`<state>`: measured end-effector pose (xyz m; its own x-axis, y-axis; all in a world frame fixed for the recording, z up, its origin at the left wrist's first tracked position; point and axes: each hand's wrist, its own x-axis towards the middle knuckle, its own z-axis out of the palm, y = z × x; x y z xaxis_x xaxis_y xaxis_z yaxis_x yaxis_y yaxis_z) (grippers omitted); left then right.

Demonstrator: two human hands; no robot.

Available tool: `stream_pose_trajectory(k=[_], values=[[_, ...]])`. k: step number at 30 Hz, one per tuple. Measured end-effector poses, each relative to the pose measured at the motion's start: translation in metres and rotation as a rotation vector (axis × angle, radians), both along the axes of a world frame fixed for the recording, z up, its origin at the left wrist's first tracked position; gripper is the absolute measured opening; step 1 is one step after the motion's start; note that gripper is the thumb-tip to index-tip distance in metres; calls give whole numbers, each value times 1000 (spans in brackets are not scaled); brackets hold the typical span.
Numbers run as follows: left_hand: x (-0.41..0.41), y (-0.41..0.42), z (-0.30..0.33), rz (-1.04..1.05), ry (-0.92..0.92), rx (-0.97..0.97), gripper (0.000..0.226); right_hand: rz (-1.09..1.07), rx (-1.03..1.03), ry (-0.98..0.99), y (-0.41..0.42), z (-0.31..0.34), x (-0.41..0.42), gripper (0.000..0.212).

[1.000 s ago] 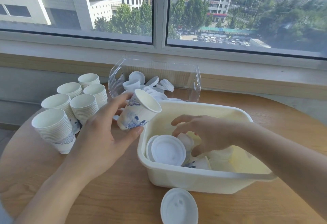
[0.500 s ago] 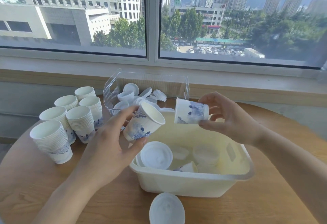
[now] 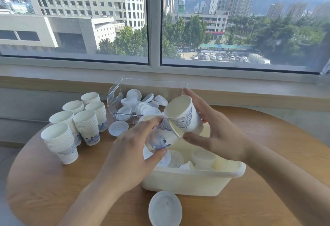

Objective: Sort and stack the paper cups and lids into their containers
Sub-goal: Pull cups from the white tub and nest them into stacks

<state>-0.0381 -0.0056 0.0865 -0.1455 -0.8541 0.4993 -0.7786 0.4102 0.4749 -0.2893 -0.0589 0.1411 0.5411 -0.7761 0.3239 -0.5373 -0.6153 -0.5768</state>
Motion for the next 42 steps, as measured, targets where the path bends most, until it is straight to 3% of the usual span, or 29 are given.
stream_pose_trajectory(k=[3,7,13,20,30,34,36,39,42], values=[[0,2,0,18,-20,11,76,-40,-16,-75,1,3,3,76],[-1,2,-3,30,-29,14,72,-93,-16,-223,-1,6,4,59],[2,4,-5,41,3,19,75,15,231,-460,-6,4,7,71],[6,1,0,27,63,-5,71,87,286,-154,-11,-2,15,57],[29,-8,-7,52,107,-86,68,30,341,-89,-28,-15,34,66],[47,-12,-13,72,164,-87,69,11,415,269,-40,-28,40,51],[51,-14,-17,66,170,-83,70,49,452,426,-41,-35,49,59],[53,-15,-20,55,170,-106,69,75,441,515,-41,-46,63,73],[53,-16,-22,45,157,-149,66,84,386,497,-45,-52,68,67]])
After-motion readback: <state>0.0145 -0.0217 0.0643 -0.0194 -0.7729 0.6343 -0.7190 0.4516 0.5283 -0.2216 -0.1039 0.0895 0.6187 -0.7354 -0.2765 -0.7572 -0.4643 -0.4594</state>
